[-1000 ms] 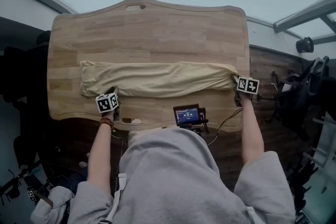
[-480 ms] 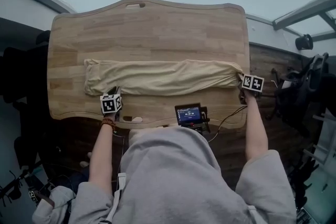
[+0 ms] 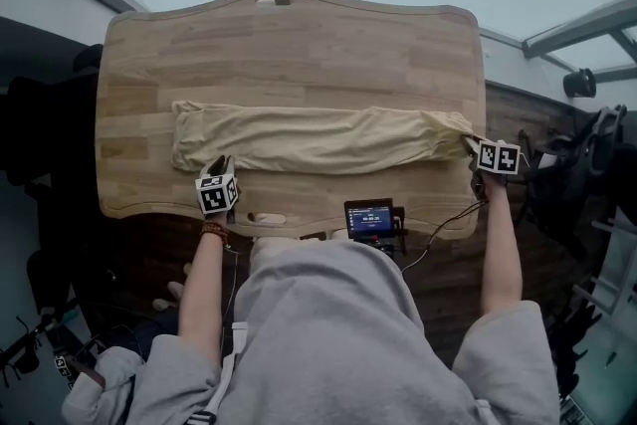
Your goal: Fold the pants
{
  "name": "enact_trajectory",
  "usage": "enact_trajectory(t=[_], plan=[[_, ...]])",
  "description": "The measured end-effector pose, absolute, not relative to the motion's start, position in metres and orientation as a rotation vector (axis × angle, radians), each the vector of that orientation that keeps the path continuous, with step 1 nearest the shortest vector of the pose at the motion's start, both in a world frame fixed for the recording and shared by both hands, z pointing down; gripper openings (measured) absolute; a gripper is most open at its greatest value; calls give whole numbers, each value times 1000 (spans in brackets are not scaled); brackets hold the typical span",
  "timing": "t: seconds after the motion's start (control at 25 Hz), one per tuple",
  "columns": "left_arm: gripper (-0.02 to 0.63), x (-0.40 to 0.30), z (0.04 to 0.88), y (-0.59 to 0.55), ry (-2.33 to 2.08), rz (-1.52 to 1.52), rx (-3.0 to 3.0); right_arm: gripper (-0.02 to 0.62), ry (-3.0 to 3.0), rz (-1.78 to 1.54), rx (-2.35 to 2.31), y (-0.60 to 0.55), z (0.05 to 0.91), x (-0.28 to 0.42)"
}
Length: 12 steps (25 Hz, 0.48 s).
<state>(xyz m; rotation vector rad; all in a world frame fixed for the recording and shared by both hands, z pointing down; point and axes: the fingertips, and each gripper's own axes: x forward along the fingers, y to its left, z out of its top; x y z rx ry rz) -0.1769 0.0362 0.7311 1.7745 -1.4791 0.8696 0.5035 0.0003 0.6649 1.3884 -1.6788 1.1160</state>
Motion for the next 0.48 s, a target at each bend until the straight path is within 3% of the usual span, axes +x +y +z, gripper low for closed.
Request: enact_trajectory(t=[0.12,0.2,0.28,0.48], plan=[[103,-248,724,29,-1659,730,1593,74,-1629,1120,1463,10,661,501],[175,-306,726,33,-1767,623,1409,74,-1601,1108,1502,17,657,495],[204,-352,736,41,-1817,502,1245,74,-1575,1103,1537,21,651,488],[252,-375,751,36,-1701,401,1279,74,-1519,1121,1576,31,644,464]])
